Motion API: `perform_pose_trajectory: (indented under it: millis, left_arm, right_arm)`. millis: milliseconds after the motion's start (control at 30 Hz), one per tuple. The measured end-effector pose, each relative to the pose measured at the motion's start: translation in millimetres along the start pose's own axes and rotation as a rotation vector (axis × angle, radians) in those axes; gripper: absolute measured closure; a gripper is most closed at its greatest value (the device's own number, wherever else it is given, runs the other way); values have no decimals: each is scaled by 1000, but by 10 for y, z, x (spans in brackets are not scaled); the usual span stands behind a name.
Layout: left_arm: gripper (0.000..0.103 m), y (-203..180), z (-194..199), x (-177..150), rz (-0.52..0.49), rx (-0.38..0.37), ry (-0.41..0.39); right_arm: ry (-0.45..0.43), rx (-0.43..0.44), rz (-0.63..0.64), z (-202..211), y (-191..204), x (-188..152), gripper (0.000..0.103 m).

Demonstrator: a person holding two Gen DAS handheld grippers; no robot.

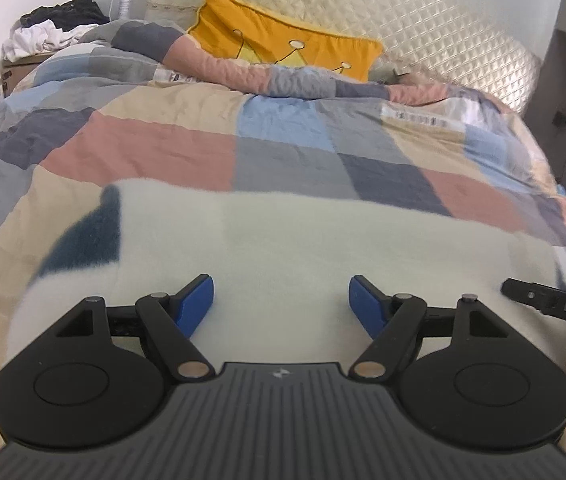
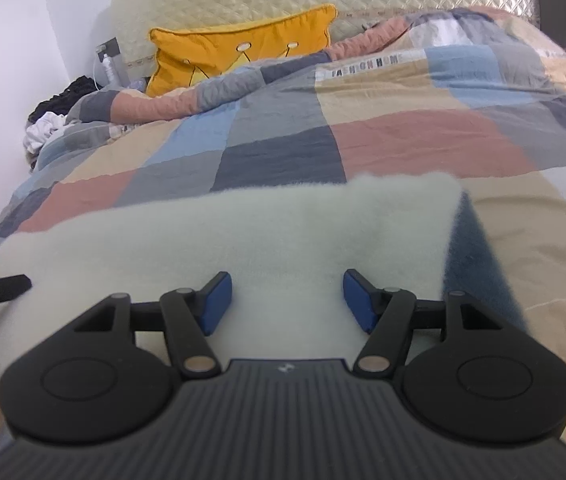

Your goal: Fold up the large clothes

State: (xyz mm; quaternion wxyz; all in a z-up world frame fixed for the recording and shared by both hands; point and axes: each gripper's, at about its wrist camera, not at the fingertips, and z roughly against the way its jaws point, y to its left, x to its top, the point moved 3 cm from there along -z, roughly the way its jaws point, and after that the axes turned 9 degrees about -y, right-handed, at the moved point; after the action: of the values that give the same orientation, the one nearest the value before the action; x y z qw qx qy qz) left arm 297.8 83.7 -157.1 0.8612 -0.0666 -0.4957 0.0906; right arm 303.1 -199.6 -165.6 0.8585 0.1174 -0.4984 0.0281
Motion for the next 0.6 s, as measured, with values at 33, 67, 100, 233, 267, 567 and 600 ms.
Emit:
perform_pose_trajectory:
  millis: [33,67,100,233,267,567,600]
  left_arm:
    - [25,-27,85,-13,-3,-5,-7]
    - [25,-51,172,-38,-4,-9,-13]
    - [25,-75,269,-66,-4,-18,-17]
    - [25,-131,550,-149,-2,-24,-28]
    - [25,-140,607,-172,-1,-25,-26]
    - [25,17,555,-388,56,32,57]
    - [25,32,565,-397,70,33,58]
  right_arm:
    - [-9,-3,0,63,2,2,40]
    - [-17,-6,-7,119,2,4,39]
    - [-24,-6,-18,191,1,9,39]
    - [-45,5,-28,493,40,10,39]
    - [-45,3,-22,550,59,-2,39]
    - [16,-28,22,569,163,-176,38]
    - [24,-27,14,536,155,-185,38]
